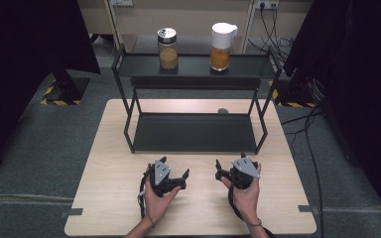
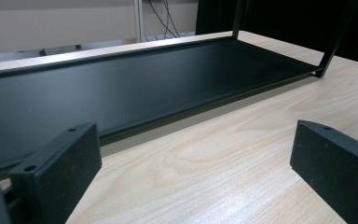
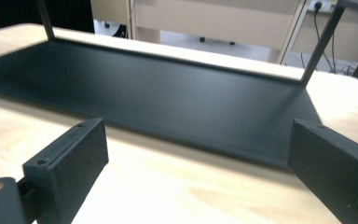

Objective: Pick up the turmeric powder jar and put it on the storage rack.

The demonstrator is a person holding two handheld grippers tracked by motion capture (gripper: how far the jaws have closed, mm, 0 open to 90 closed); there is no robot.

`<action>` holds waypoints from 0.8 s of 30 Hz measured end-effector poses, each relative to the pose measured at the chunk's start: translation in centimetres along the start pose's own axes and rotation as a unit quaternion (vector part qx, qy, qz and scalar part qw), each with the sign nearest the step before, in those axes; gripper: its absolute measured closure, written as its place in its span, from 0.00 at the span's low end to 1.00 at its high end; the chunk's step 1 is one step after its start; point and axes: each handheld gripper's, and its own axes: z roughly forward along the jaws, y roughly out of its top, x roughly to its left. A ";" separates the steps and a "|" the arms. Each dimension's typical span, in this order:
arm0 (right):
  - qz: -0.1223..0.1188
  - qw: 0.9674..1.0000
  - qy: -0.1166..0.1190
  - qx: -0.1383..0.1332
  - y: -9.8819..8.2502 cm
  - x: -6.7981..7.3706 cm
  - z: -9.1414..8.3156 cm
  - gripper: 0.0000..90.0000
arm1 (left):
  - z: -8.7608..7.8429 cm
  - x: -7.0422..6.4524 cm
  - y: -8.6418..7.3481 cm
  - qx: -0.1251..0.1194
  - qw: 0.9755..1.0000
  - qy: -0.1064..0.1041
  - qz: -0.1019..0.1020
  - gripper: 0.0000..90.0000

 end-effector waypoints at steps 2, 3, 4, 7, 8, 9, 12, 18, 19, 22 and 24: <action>0.000 1.000 0.002 0.007 -0.3 0.0 0.0 0.06 | 0.0 0.0 0.0 0.000 1.000 0.000 0.000 0.01; -0.003 1.000 0.003 0.011 -0.4 0.1 0.1 0.06 | 0.0 0.0 0.0 0.000 1.000 0.000 0.000 0.01; -0.004 1.000 0.003 0.012 -0.5 0.1 0.0 0.06 | 0.0 0.0 0.0 -0.001 1.000 0.000 -0.001 0.01; -0.004 1.000 0.003 0.015 -0.9 0.1 0.0 0.06 | 0.0 0.0 0.0 -0.001 1.000 0.001 0.001 0.01; -0.001 1.000 0.004 0.017 -1.0 0.1 0.0 0.06 | 0.0 0.0 0.0 -0.001 1.000 0.001 0.001 0.01; 0.000 1.000 0.005 0.017 -1.0 0.1 0.0 0.06 | 0.0 0.0 -0.1 -0.002 1.000 0.000 0.001 0.01; 0.002 1.000 0.006 0.018 -1.3 0.1 0.0 0.06 | 0.0 0.0 -0.1 -0.002 1.000 0.000 -0.001 0.01; 0.004 1.000 0.009 0.026 -1.8 0.2 0.1 0.07 | -0.1 -0.1 -0.1 -0.002 1.000 0.000 0.001 0.01; 0.005 1.000 0.010 0.029 -1.8 0.2 0.1 0.06 | -0.1 -0.1 -0.1 -0.002 1.000 0.000 0.000 0.01; 0.003 0.999 0.010 0.030 -2.0 0.2 0.1 0.07 | -0.1 -0.1 -0.1 -0.002 1.000 0.000 0.000 0.01; 0.005 0.999 0.010 0.030 -2.0 0.1 0.0 0.07 | -0.1 -0.1 -0.1 -0.003 1.000 0.000 0.002 0.01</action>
